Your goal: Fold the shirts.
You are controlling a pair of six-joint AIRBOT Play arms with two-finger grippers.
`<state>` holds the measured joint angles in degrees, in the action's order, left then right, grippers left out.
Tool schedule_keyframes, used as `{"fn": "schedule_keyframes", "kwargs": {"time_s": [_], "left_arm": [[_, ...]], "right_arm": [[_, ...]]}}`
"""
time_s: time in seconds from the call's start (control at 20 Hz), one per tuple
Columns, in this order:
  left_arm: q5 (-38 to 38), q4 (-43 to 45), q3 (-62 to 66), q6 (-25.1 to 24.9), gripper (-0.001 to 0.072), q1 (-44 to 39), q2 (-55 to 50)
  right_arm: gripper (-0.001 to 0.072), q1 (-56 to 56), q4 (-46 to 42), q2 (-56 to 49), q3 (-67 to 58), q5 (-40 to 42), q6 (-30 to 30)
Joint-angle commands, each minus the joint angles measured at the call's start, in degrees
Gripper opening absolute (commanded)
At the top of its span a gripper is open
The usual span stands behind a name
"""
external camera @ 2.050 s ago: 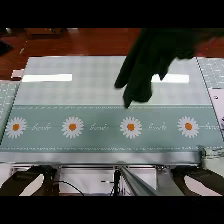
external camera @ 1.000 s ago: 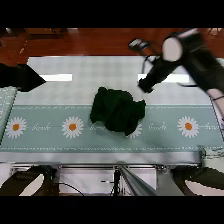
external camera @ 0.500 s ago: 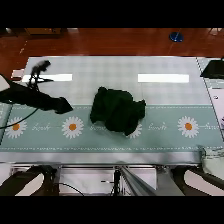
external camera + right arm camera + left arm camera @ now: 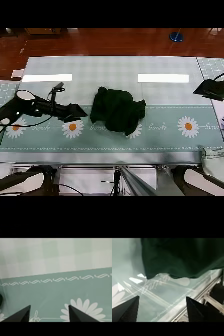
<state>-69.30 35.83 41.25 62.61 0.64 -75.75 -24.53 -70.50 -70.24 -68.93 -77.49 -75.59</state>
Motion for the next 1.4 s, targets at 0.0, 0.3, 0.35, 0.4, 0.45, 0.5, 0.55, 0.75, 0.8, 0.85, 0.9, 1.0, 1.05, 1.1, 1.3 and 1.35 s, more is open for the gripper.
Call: {"fn": "schedule_keyframes", "kwargs": {"time_s": [0.0, 0.3, 0.35, 0.4, 0.45, 0.5, 0.55, 0.75, 0.8, 0.85, 0.9, 1.0, 1.05, 1.1, 1.3, 1.35], "left_arm": [[2.34, -4.52, 0.09, -0.7, 0.072, -1.97, -7.1], [4.22, -7.1, 7.23, -0.11, 0.072, -6.43, -14.53], [4.17, -7.17, 8.79, 1.51, 0.072, -6.69, -15.58], [4.15, -7.15, 10.19, 2.84, 0.0709, -6.97, -16.61], [4.07, -7.13, 11.32, 3.82, 0.0693, -7.32, -17.51], [3.26, -7.15, 12.39, 4.22, 0.0623, -7.67, -18.56], [1.62, -7.15, 13.66, 4.37, 0.0518, -8.22, -19.89], [-6.01, -7.15, 16.85, 3.82, 0.0025, -9.64, -23.89], [-6.95, -7.15, 16.96, 3.39, 0.0025, -9.64, -24.22], [-7.5, -7.08, 16.94, 3.15, 0.0024, -9.6, -24.2], [-7.93, -7.08, 16.94, 2.56, 0.0024, -9.57, -24.04], [-9.03, -7.13, 16.94, 2.56, 0.0024, -9.6, -23.93], [-9.73, -7.13, 16.94, 2.54, 0.0024, -9.6, -23.93], [-10.19, -7.13, 16.94, 2.49, 0.0024, -9.6, -23.93], [-10.49, -7.13, 16.94, 2.34, 0.0024, -9.6, -23.93], [-10.51, -7.13, 16.94, 2.27, 0.0024, -9.6, -23.93]], "right_arm": [[0.0545, -0.35, 1.05, 0.04, 2.4, 1.92, 1.01], [0.054, -0.35, 1.46, 0.07, 2.38, 2.25, 1.36], [0.054, -0.35, 1.46, 0.07, 2.38, 2.25, 1.36], [0.054, -0.35, 1.46, 0.07, 2.38, 2.27, 1.36], [0.054, -0.35, 1.44, 0.07, 2.38, 2.27, 1.36], [0.0539, -0.35, 1.44, 0.07, 2.38, 2.27, 1.36], [0.0539, -0.35, 1.44, 0.07, 2.38, 2.27, 1.36], [0.0539, -0.35, 1.42, 0.07, 2.38, 2.25, 1.36], [0.0539, -0.35, 1.36, 0.07, 2.38, 2.25, 1.38], [0.0539, -0.35, 0.59, 0.04, 2.4, 2.45, 1.42], [0.0539, -0.37, -1.16, 0.04, 2.4, 2.84, 1.4], [0.0539, -1.03, -1.64, -0.74, 2.82, 2.93, 1.36], [0.0539, -1.92, 2.47, -1.64, 3.76, 2.8, 2.05], [0.054, -2.71, 8.35, -2.91, 5.16, 1.81, 4.61], [0.0587, -1.22, 20.76, -7.04, 11.65, -0.02, 8.37], [0.0588, 0.17, 20.83, -7.56, 13.14, 0.74, 8.46]]}}
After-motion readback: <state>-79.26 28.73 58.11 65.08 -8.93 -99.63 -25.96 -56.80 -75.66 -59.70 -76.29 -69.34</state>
